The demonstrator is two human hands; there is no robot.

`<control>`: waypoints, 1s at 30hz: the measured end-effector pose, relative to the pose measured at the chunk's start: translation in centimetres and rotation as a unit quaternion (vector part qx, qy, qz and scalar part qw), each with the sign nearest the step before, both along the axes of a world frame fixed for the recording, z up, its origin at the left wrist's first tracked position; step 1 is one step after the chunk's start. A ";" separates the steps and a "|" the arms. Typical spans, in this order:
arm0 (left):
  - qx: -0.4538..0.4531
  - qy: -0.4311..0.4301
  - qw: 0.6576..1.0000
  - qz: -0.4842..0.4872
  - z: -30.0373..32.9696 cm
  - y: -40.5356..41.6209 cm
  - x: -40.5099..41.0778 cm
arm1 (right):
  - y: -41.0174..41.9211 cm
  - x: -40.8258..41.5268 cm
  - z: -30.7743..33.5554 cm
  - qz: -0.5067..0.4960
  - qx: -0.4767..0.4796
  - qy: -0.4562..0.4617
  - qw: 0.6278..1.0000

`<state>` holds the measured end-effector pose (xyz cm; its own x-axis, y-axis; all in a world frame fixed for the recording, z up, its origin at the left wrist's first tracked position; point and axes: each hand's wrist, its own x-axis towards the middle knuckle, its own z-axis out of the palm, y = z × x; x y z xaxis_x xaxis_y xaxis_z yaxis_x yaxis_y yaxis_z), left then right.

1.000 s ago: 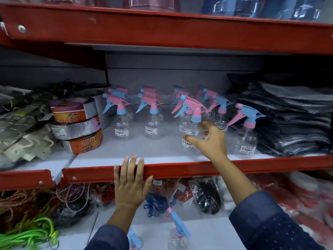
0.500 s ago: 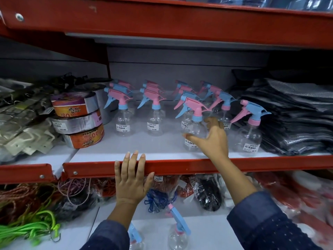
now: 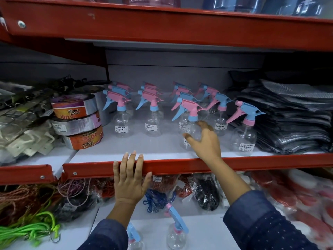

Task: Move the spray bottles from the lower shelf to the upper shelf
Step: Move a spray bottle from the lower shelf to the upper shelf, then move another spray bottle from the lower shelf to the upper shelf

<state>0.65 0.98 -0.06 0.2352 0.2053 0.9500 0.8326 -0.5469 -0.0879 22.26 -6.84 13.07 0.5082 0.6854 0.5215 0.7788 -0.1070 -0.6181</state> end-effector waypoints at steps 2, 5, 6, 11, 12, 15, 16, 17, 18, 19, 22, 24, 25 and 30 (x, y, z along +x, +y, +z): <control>-0.014 0.005 1.000 0.000 0.1 -0.2 -0.1 | -0.3 -0.4 -0.4 -0.009 -0.012 -0.023 1.000; -0.032 0.009 0.999 -0.004 0.3 -0.7 -0.2 | -1.5 -1.2 -1.5 -0.028 -0.009 -0.104 0.994; -0.038 0.010 0.999 -0.006 0.4 -0.9 -0.3 | -2.1 -1.5 -2.0 -0.034 0.003 -0.138 0.990; -0.050 0.023 0.998 -0.011 0.8 -1.6 -0.8 | -5.6 -3.3 -5.4 -0.043 0.028 -0.237 0.970; -0.050 0.021 0.998 -0.010 0.8 -1.6 -0.9 | -6.2 -3.7 -6.3 -0.045 0.032 -0.245 0.968; -0.057 -0.001 0.998 0.002 0.8 -1.4 -1.9 | -8.1 -4.9 -9.3 -0.041 0.034 -0.242 0.969; -0.059 -0.003 0.998 0.006 0.8 -1.2 -2.5 | -8.7 -5.3 -10.4 -0.037 0.032 -0.234 0.971; -0.057 -0.002 0.998 0.010 0.8 -0.9 -3.1 | -9.3 -5.7 -11.5 -0.032 0.026 -0.223 0.974; -0.055 0.000 0.998 0.014 0.8 -0.7 -3.8 | -9.9 -6.1 -12.7 -0.028 0.017 -0.212 0.977; -0.055 0.001 0.998 0.017 0.7 -0.5 -4.5 | -10.5 -6.5 -13.9 -0.024 0.008 -0.198 0.980; -0.055 0.017 0.998 0.018 0.3 0.2 -6.2 | -12.1 -7.8 -17.2 -0.012 -0.015 -0.149 0.989; -0.051 0.033 0.998 0.018 0.1 0.7 -6.9 | -12.8 -8.6 -19.4 -0.002 -0.022 -0.105 0.994; -0.049 0.041 0.998 0.017 0.1 0.8 -7.2 | -13.1 -9.0 -20.6 0.002 -0.024 -0.078 0.997; -0.055 0.046 0.997 0.011 -0.2 1.5 -7.2 | -13.8 -10.7 -25.1 -0.009 -0.050 0.074 0.996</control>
